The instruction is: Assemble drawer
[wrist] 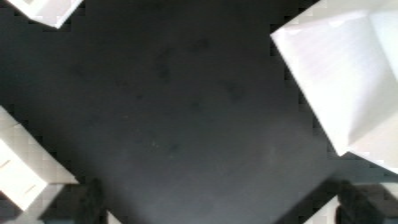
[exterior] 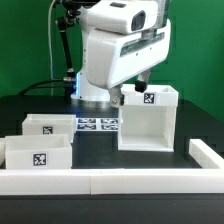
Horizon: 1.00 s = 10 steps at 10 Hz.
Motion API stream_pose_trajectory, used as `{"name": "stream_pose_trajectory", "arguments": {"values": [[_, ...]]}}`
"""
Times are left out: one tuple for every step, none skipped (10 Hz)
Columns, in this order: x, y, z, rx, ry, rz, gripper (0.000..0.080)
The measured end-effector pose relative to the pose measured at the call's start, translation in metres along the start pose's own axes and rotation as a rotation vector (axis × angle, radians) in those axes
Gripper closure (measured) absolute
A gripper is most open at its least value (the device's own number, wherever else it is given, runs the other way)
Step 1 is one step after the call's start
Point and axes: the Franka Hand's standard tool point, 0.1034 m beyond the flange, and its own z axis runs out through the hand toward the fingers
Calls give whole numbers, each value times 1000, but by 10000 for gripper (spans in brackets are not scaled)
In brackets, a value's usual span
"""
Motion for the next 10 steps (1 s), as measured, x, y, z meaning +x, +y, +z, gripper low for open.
{"name": "stream_pose_trajectory", "arguments": {"values": [[0,0,0,0,0,0,150],[0,0,0,0,0,0,150],[0,0,0,0,0,0,150],[0,0,0,0,0,0,150],[1,1,-1,-9,12,25,150],[-1,4,-6,-39,40,74,150],[-4,1,-7,-41,77,153,150],[-6,-4,-7,-37,109,224,150],[-4,-9,-7,-39,116,308,150],[-2,-11,-6,-30,120,368,150]]}}
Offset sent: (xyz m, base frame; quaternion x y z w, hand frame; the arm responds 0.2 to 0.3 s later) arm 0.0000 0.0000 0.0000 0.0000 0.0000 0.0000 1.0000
